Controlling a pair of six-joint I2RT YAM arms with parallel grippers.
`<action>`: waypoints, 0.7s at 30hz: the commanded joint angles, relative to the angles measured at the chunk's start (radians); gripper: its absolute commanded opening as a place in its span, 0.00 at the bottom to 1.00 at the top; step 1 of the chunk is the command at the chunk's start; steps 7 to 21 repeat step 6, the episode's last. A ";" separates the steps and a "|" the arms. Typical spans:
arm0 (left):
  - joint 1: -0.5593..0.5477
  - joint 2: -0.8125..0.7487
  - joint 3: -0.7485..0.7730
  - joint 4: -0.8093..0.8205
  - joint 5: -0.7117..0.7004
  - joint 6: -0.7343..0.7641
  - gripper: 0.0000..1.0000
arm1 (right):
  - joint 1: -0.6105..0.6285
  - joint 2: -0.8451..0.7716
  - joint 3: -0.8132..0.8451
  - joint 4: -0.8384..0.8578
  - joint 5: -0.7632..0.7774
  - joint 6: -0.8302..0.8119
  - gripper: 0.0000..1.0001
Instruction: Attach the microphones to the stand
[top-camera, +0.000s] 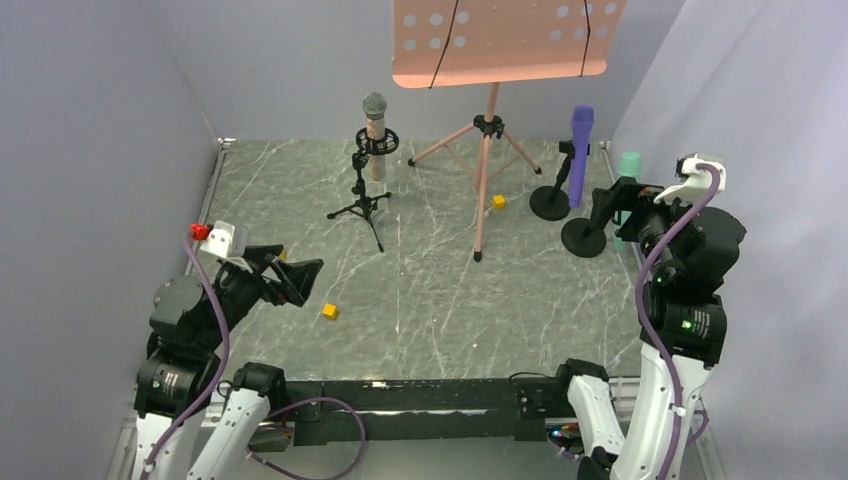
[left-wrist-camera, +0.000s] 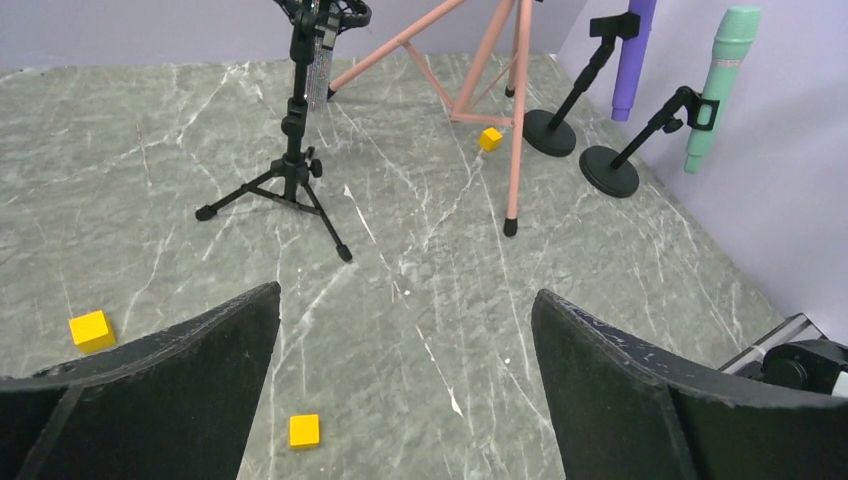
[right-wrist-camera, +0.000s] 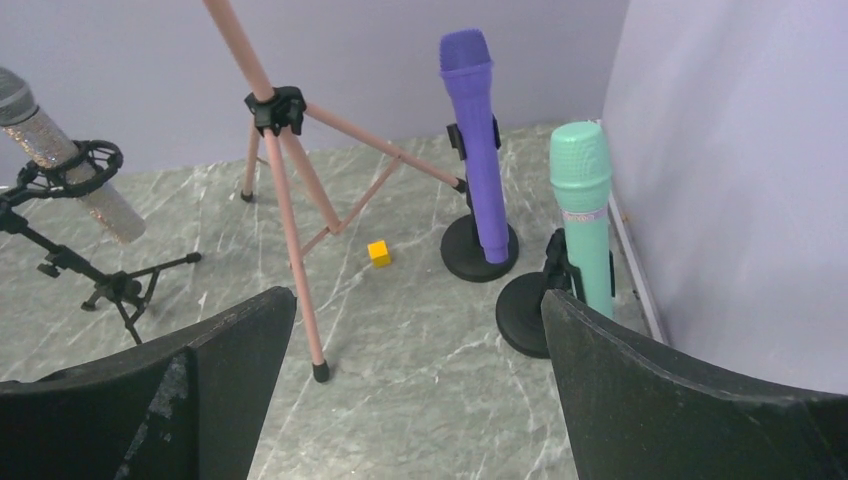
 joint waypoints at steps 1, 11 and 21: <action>0.004 -0.031 0.048 -0.073 -0.007 -0.008 0.99 | -0.004 -0.032 -0.022 -0.016 0.062 0.041 1.00; 0.004 -0.042 0.051 -0.100 0.002 -0.007 0.99 | -0.003 -0.060 -0.075 -0.005 0.056 0.032 1.00; 0.004 -0.042 0.051 -0.100 0.002 -0.007 0.99 | -0.003 -0.060 -0.075 -0.005 0.056 0.032 1.00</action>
